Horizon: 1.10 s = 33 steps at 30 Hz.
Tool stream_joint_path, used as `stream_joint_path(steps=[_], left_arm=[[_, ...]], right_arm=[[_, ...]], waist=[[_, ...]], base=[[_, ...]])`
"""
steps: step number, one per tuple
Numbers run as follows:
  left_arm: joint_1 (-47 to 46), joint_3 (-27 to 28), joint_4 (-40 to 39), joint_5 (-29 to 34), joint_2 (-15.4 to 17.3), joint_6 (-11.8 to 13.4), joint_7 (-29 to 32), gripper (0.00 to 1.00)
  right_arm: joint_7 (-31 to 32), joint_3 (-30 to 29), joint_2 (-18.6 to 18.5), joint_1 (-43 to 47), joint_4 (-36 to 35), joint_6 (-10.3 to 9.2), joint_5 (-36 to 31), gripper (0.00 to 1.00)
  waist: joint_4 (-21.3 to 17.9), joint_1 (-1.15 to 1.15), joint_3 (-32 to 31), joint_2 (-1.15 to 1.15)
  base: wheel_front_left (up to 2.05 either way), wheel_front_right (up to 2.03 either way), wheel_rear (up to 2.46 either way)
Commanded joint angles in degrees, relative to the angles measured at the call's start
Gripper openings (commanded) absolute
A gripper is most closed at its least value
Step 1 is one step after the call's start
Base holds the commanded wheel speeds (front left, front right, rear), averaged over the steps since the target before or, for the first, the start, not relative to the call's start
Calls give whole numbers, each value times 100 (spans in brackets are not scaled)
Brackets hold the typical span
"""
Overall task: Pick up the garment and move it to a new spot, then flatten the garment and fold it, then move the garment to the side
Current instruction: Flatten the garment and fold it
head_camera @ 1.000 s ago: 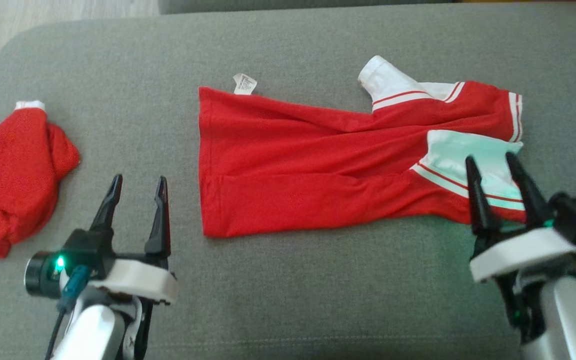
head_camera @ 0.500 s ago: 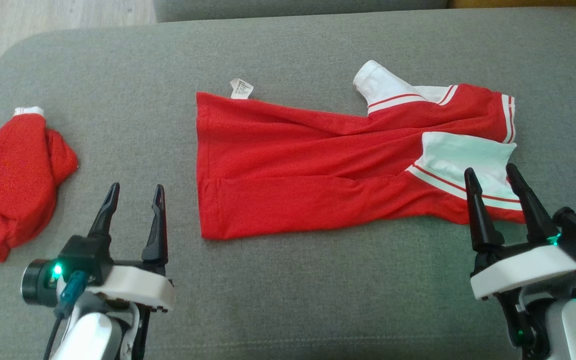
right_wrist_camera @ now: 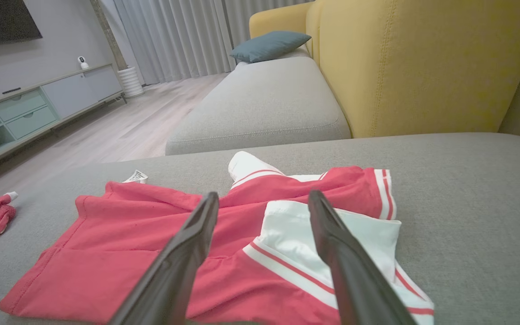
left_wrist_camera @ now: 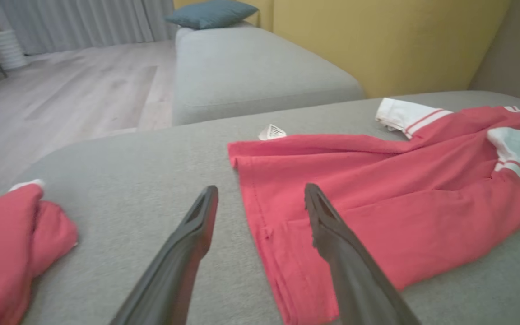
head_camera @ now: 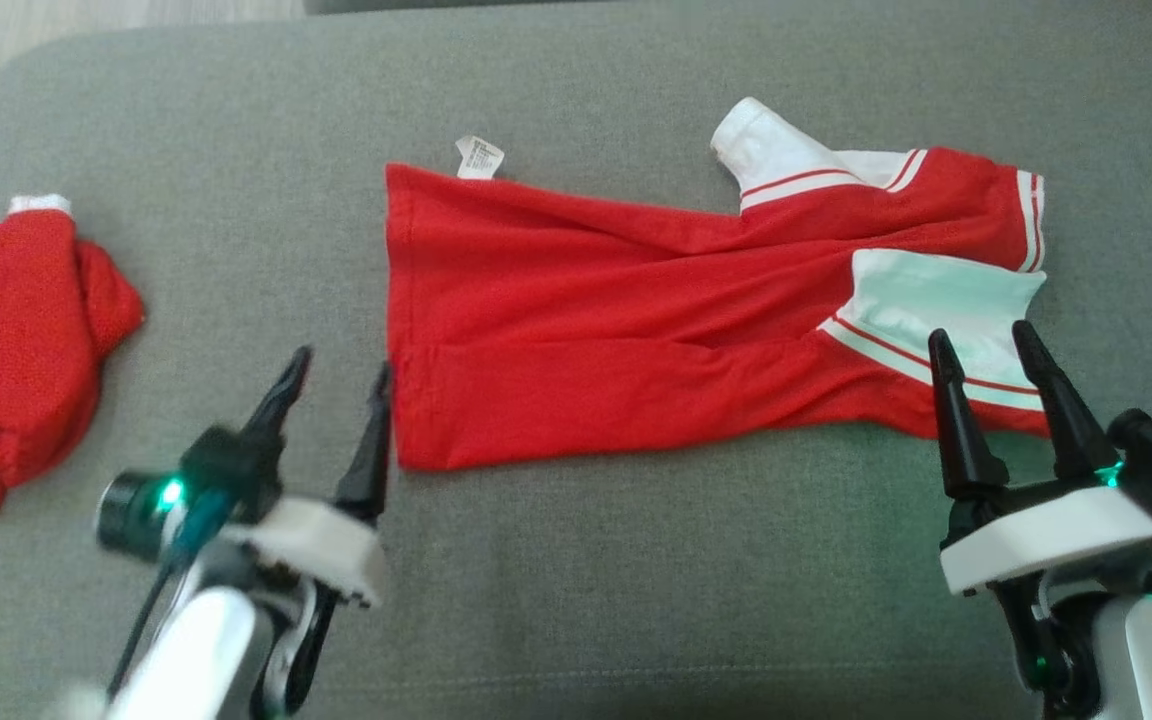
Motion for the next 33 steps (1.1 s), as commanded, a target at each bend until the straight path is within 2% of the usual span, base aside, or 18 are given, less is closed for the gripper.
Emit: stream_joint_path(steps=[1,7,12,22,23,24,26,33], left_arm=[[-562,104,-32,-111,65,-172,281,100],[-1128,-45,633,-523,-67,-579,1155,100],[-1377,-84,1070,-753,-114,-792,1496,100],[-1562,-83,1462,-915,-150,-872,1645,100],[-1573,-75,1487,-949,-161,-891,1646,74],[-1585,-70,1513,-974,-169,-903,1649,39],[-1614,-64,1579,-998,-171,-919,1633,0],[-1691,-48,1689,-948,-153,-905,1345,0]], right_arm=[[35,126,5,-150,-231,23,-57,100],[14,172,25,-266,-188,23,-58,100],[-15,169,51,-304,-105,23,-46,100],[-33,163,79,-376,-28,23,-36,100],[-30,158,82,-381,-23,23,-26,100],[-26,151,84,-384,-20,23,-22,100],[-16,139,87,-391,-16,23,-18,100],[135,-105,-49,-490,114,23,86,100]], waist=[[-34,0,117,0],[-160,0,358,0],[-238,0,468,0],[-308,0,541,0],[-312,0,545,0],[-314,0,549,0],[-321,0,559,0],[-357,0,560,0]], base=[[0,0,0],[0,0,0],[0,0,0],[0,0,0],[0,0,0],[0,0,0],[0,0,0],[0,0,0]])
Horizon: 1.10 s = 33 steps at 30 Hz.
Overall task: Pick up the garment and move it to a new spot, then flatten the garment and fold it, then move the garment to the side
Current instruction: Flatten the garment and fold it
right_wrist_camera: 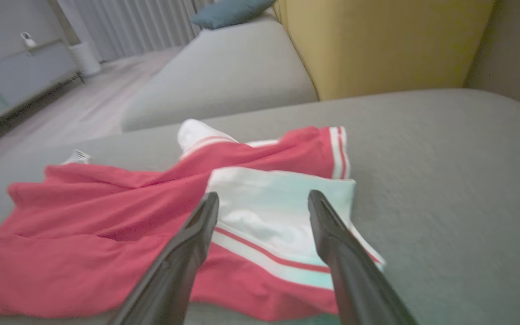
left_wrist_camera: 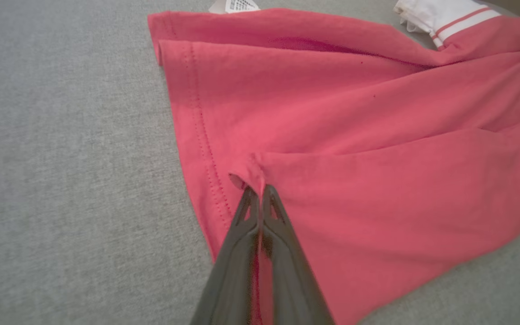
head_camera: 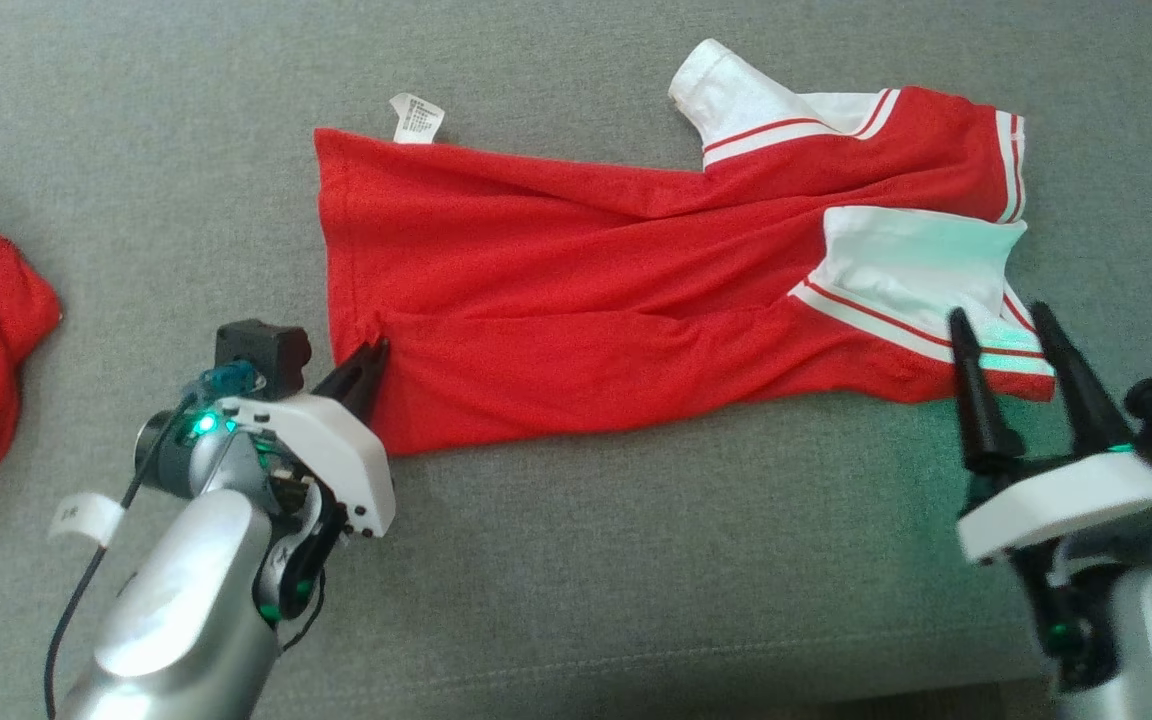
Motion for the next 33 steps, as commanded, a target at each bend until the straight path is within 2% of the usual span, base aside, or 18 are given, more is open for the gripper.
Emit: stream_joint_path(steps=[1,5,9,19,28,29,30,31,33], left_arm=[[-238,251,-154,46,118,28,-79,0],[-256,233,-183,67,112,60,-166,0],[-301,202,-264,95,103,83,-201,0],[-498,122,-471,166,110,91,-243,0],[-492,111,-544,161,160,147,-269,0],[-487,110,-548,157,165,151,-268,0],[-481,110,-552,154,173,158,-266,0],[-477,110,-557,150,179,164,-265,0],[-475,110,-561,146,186,169,-264,0]], right_arm=[[104,-15,-145,-197,-94,23,47,100],[691,-434,-522,-497,439,23,241,100],[1027,-486,-796,-902,783,23,395,100],[1545,-88,-1410,-1960,1997,23,781,100],[1506,310,-1619,-2267,2367,23,1009,100],[1480,340,-1629,-2291,2391,23,1039,87],[1440,375,-1647,-2317,2402,23,1053,58],[1404,424,-1665,-2338,2409,23,1088,0],[1395,475,-1678,-2355,2429,23,1153,0]], waist=[[-1,0,-3,0],[39,0,37,0],[85,0,141,0],[277,0,470,0],[293,0,524,0],[287,0,522,0],[276,0,521,0],[267,0,520,0],[258,0,520,0]], base=[[0,0,0],[0,0,0],[0,0,0],[0,0,0],[0,0,0],[0,0,0],[0,0,0],[0,0,0],[0,0,0]])
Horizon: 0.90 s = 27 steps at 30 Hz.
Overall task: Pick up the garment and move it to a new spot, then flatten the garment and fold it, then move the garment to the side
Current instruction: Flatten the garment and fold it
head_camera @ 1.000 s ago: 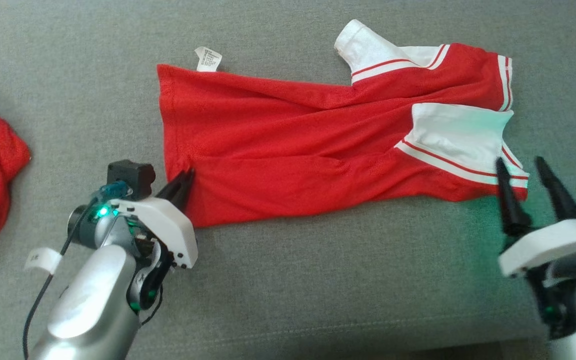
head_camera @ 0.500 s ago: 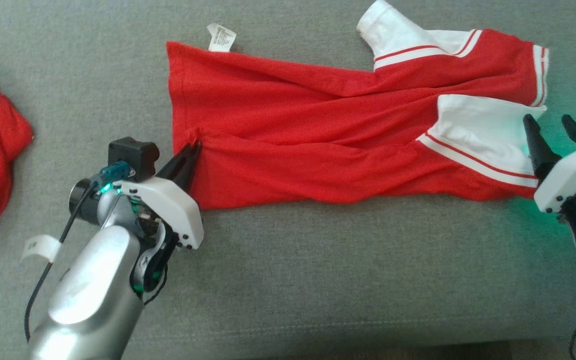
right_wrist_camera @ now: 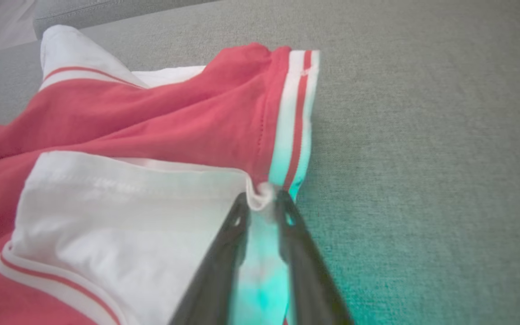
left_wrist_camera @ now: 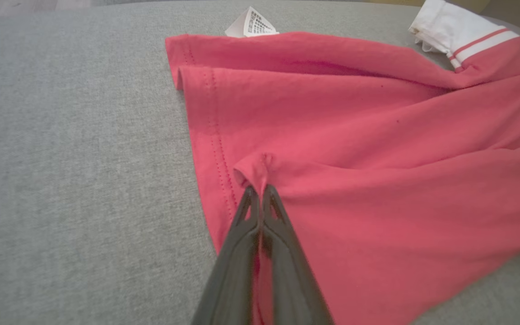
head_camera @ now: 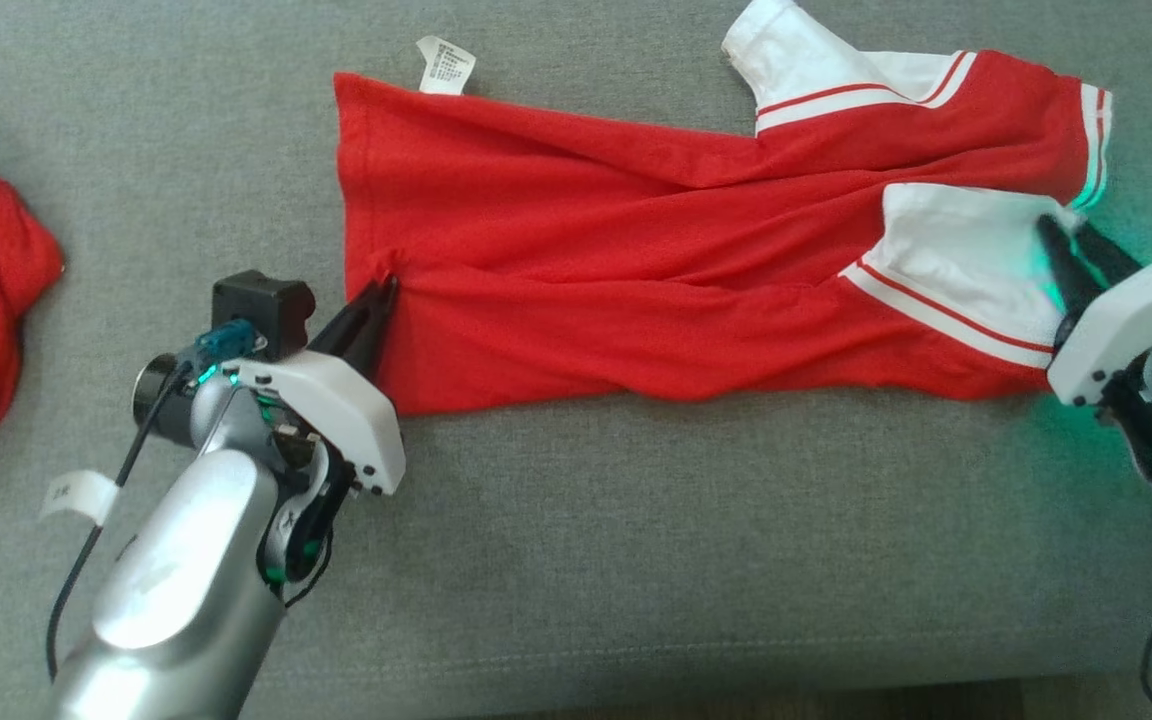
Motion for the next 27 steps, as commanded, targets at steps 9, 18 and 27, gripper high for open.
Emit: stream_joint_path(steps=[9,18,27], left_arm=[[-99,178,-199,8,202,109,-195,0],[434,566,-940,20,421,541,-872,0],[587,1098,-2852,431,1011,1027,-1302,0]], right_arm=[[-521,241,-344,2,-264,23,304,0],[-1256,-176,-189,960,-1724,23,-89,0],[-1271,-917,-299,873,-3942,23,-501,0]], waist=[[-21,0,-119,0],[-129,0,-577,0],[-147,0,-1150,0]], base=[[0,0,0],[0,0,0],[0,0,0]])
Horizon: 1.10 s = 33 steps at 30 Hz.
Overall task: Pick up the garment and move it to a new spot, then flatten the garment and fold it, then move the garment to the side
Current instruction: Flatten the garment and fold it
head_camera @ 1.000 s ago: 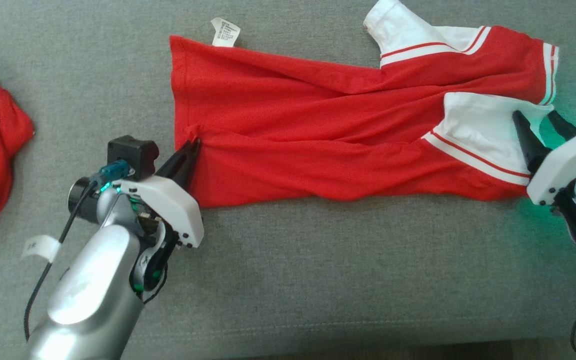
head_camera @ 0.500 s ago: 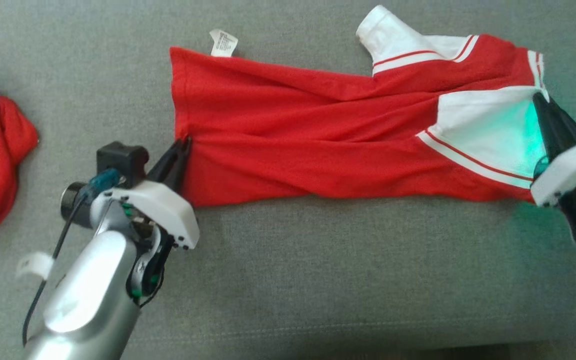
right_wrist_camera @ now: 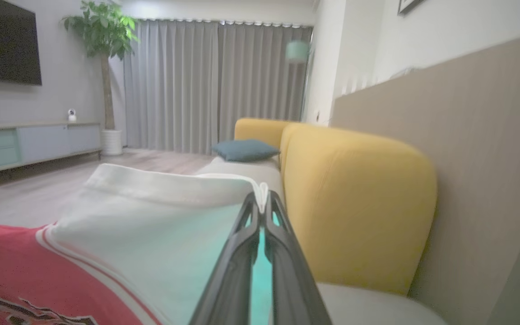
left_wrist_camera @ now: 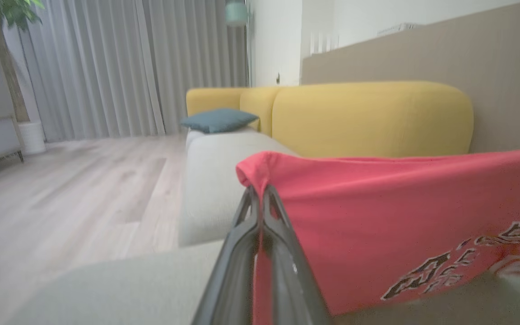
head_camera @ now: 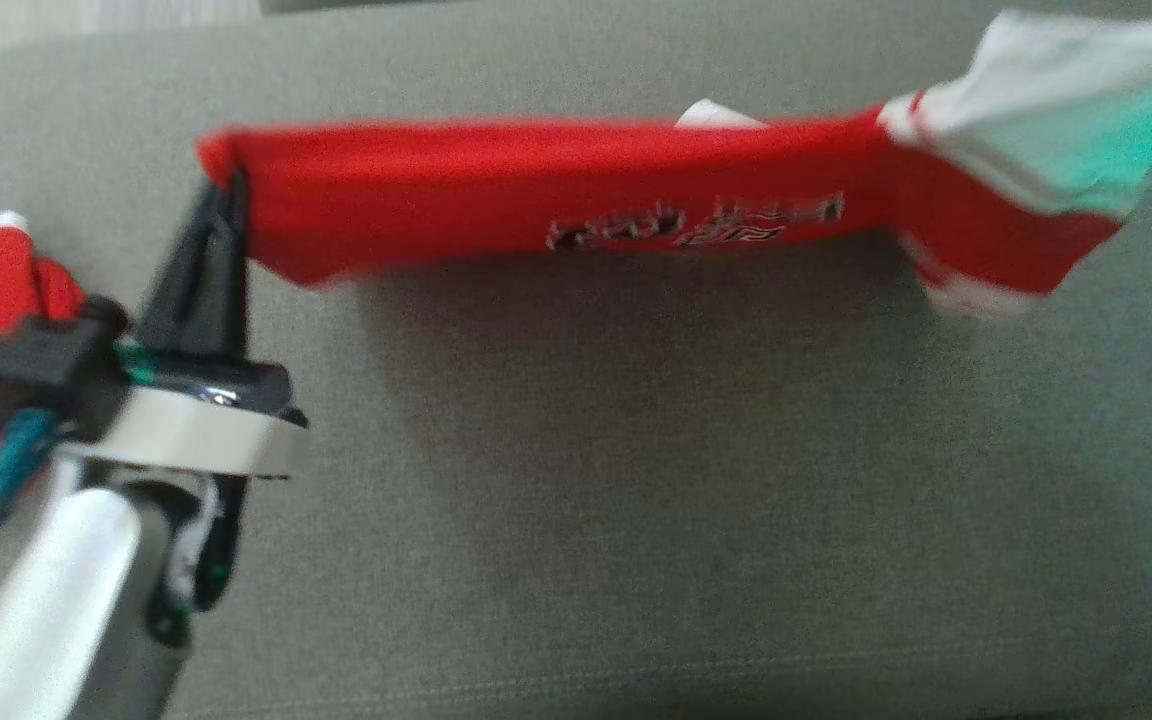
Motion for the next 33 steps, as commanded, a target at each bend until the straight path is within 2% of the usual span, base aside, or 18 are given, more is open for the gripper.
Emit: stream_joint_path(steps=[1,4,8,12,18,24,33], left_arm=[[-353,378,-495,132,330,73,-36,0],[-645,556,-1126,324,573,145,86,0],[-1119,732,-1677,473,799,182,373,0],[-1541,801,-1852,492,922,144,677,0],[-1914,748,-1689,346,885,43,902,0],[-2502,563,-694,-36,519,-238,782,0],[-4165,509,2326,-277,-172,-930,-399,0]], right_arm=[[101,-113,-220,-356,-521,22,-38,0],[379,-339,-385,-830,-1068,22,-7,0],[742,-453,-628,-1561,-1305,22,179,0],[1008,-395,-733,-2207,-1144,22,465,0],[1195,-179,-788,-2721,-616,22,753,0],[1104,424,-730,-3349,550,22,1088,0],[8,1617,-186,-5246,3105,22,1080,0]], waist=[[10,0,-188,0],[23,0,-361,0],[35,0,-525,0],[25,0,-598,0],[46,0,-562,0],[81,0,-336,0],[36,0,-151,0]], base=[[0,0,0],[0,0,0],[0,0,0],[0,0,0],[0,0,0],[0,0,0],[0,0,0]])
